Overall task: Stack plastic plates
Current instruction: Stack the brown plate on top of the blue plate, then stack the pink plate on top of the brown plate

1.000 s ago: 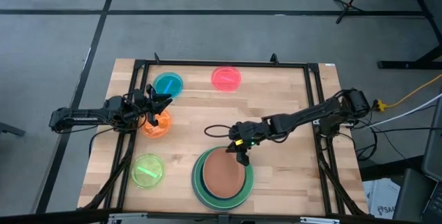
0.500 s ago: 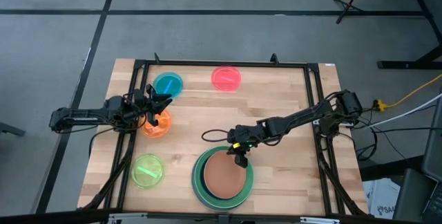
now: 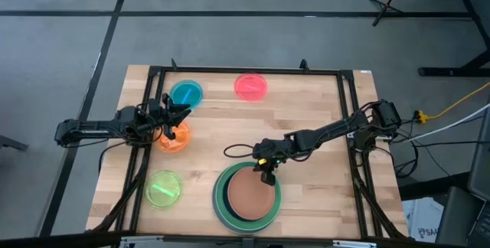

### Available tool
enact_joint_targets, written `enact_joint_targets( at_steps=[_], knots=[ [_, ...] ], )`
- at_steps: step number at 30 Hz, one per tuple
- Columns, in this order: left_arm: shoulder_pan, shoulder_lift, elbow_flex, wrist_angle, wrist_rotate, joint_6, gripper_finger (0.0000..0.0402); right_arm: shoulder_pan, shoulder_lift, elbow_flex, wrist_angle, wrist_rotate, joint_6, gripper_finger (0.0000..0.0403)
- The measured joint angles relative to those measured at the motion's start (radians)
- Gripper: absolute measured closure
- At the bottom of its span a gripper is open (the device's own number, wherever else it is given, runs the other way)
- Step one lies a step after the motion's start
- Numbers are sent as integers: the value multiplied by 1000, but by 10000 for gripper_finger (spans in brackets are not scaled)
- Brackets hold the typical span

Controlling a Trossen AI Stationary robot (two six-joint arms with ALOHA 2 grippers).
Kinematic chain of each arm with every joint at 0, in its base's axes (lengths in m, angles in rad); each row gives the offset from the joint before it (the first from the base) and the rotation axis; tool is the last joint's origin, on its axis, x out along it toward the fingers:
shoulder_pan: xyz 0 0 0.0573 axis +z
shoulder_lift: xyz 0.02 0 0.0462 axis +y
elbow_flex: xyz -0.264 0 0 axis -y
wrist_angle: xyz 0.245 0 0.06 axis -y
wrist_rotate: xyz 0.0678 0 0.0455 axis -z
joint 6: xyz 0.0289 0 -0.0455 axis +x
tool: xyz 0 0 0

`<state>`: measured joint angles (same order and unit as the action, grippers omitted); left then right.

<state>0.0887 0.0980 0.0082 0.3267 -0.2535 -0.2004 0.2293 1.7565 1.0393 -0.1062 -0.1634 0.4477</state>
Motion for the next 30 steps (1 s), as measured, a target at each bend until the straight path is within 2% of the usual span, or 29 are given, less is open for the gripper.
enact_joint_targets(
  at_steps=[4,15,25,30],
  knots=[
    [0,0,0,0,0,0,298,6,0,0,0,-3,-2,391],
    [0,0,0,0,0,0,298,6,23,-1,-3,31,-6,314],
    [0,0,0,-1,0,-2,298,5,-34,0,-27,73,-114,308],
    [0,0,0,-1,0,-3,298,-13,-112,1,-134,198,-180,308]
  ],
)
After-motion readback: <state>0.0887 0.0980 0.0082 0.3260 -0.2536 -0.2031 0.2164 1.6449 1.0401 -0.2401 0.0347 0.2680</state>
